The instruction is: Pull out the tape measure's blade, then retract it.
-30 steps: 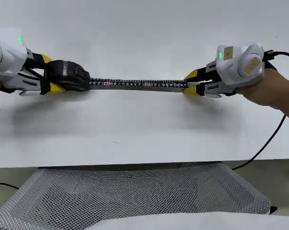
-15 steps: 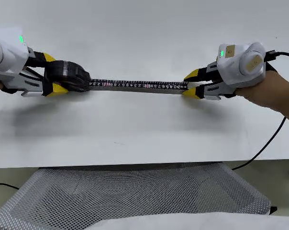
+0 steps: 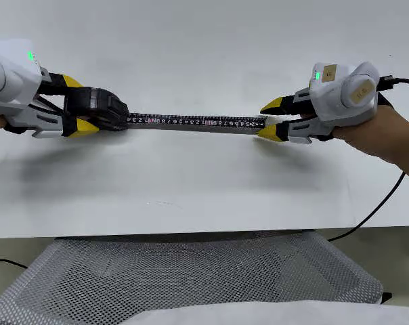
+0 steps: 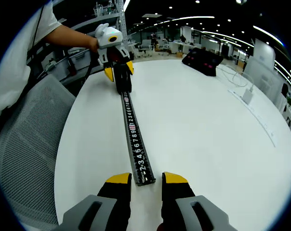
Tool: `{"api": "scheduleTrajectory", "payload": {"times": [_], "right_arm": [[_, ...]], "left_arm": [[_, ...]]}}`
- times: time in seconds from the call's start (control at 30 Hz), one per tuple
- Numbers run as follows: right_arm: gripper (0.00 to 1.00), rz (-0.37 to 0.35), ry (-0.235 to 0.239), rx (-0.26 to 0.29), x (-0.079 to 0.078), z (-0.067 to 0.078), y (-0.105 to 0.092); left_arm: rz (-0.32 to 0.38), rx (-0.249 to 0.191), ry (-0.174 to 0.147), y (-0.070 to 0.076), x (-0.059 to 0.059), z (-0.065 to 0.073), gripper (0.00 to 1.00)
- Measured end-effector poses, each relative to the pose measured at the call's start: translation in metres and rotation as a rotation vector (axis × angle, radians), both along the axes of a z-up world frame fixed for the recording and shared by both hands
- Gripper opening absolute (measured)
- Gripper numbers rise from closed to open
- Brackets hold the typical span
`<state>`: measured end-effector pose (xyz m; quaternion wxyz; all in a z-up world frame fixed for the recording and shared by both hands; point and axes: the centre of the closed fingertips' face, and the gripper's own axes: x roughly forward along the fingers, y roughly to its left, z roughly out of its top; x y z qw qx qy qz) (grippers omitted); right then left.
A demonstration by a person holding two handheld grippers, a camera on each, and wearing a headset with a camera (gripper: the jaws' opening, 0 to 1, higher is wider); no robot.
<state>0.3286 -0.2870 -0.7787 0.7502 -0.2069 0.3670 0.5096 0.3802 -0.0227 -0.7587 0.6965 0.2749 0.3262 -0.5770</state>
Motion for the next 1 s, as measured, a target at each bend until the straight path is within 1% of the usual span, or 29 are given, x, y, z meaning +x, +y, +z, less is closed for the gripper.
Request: {"api": "scheduleTrajectory", "payload": {"times": [0.2,0.27,0.37,0.53,0.57,0.63,0.7,0.77,0.8,0.87,0.93,1.0], "right_arm": [[0.30,-0.053,0.001,0.018,-0.003,0.007,0.002],[0.33,-0.071,0.001,0.018,-0.005,0.008,0.002],[0.37,-0.096,0.010,0.027,-0.009,0.008,0.003],[0.44,-0.134,0.015,0.029,-0.014,0.010,0.002],[0.44,-0.145,0.014,0.035,-0.015,0.011,0.002],[0.45,-0.166,0.012,0.046,-0.015,0.014,0.002],[0.47,-0.174,0.003,0.043,-0.016,0.016,0.001],[0.50,-0.185,-0.008,0.043,-0.016,0.019,0.001],[0.51,-0.199,-0.010,0.050,-0.017,0.022,0.000],[0.52,-0.212,-0.014,0.055,-0.017,0.025,0.000],[0.53,-0.226,-0.015,0.060,-0.020,0.028,-0.001],[0.56,-0.240,-0.018,0.058,-0.022,0.030,-0.002]], "left_arm": [[0.052,-0.016,0.007,0.004,-0.003,0.004,0.39],[0.081,-0.024,0.006,0.006,-0.003,0.006,0.41],[0.127,-0.046,0.005,0.007,-0.004,0.009,0.44],[0.188,-0.065,0.012,0.011,-0.011,0.014,0.48],[0.200,-0.064,0.016,0.013,-0.013,0.014,0.48],[0.219,-0.067,0.010,0.017,-0.015,0.015,0.49],[0.237,-0.074,0.014,0.020,-0.018,0.017,0.50],[0.258,-0.083,0.011,0.031,-0.018,0.016,0.51],[0.269,-0.084,0.015,0.033,-0.020,0.016,0.51],[0.280,-0.086,0.008,0.035,-0.023,0.016,0.52],[0.297,-0.091,0.010,0.036,-0.028,0.018,0.52],[0.319,-0.099,0.004,0.036,-0.031,0.020,0.54]]}}
